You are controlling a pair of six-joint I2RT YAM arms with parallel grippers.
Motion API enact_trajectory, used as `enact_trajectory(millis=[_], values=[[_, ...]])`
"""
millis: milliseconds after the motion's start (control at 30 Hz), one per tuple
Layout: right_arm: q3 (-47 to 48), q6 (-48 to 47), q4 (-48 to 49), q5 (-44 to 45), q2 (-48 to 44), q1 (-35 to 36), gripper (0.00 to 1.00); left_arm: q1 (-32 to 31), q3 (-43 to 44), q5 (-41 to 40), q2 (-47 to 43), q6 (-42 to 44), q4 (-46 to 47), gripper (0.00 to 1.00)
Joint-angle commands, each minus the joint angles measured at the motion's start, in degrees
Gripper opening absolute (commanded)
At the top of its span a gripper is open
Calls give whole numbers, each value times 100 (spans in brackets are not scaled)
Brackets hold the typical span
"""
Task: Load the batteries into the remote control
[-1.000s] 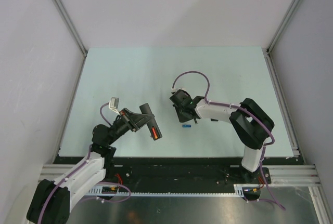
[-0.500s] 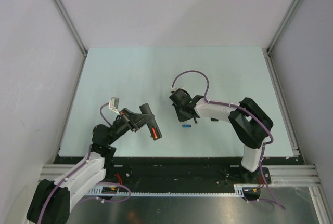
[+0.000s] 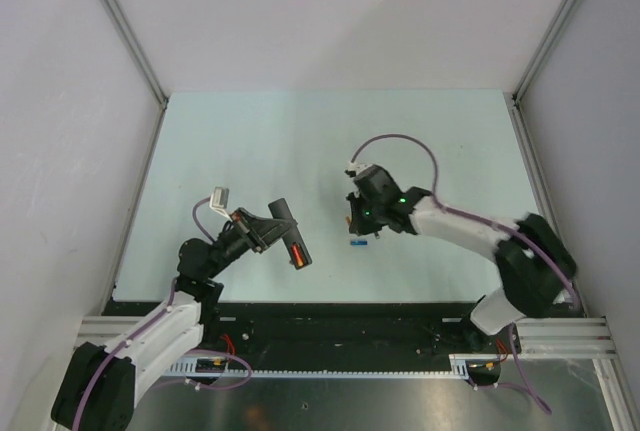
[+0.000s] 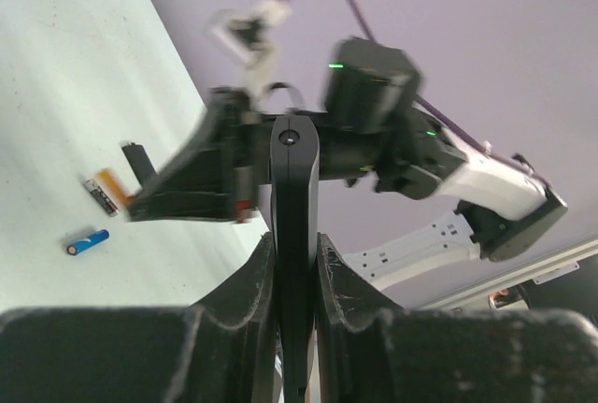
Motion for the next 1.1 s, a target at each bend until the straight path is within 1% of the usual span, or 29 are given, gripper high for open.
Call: enact_trajectory(millis=[0,33,100,133,233,300,367,433,500,567,667,767,933,1067], values=[[-398,98,404,-1355,-1652,-48,0,36,259,-171,135,119,183,0],[-486,98,360,-1470,-1857,13,0,36,286,-285,170,128,200,0],[-522,63,106,-1288,-2462,215,0,36,365,-470,214,110,209,0],[-522,63,0,-1261,-2631,399,0,-8,374,-705,249,84,218,0],[-487,290,-457,-1173,-3035,532,0,-104,505,-901,511,66,288,0],[-338,458,-905,-1111,-3116,602,0,-175,672,-901,775,5,420,0],[-180,546,-1326,-901,-3178,742,0,-245,743,-936,1241,-188,665,0],[31,642,-1512,-638,-3256,857,0,-333,769,-928,1583,-424,1192,0],[224,748,-1749,-566,-3274,963,0,-386,848,-919,2076,-540,1630,0],[348,801,-1951,-277,-3240,1164,0,-430,927,-901,2488,-566,2026,0],[419,854,-2022,84,-3204,1375,0,-544,1059,-919,2867,-540,2300,0],[471,872,-2040,409,-3134,1490,0,-685,1182,-980,3122,-540,2441,0],[875,863,-2268,410,-2748,1508,0,-975,1314,-1103,3378,-514,2459,0],[1016,854,-2260,392,-2537,1508,0,-1142,1358,-1130,3589,-584,2459,0]])
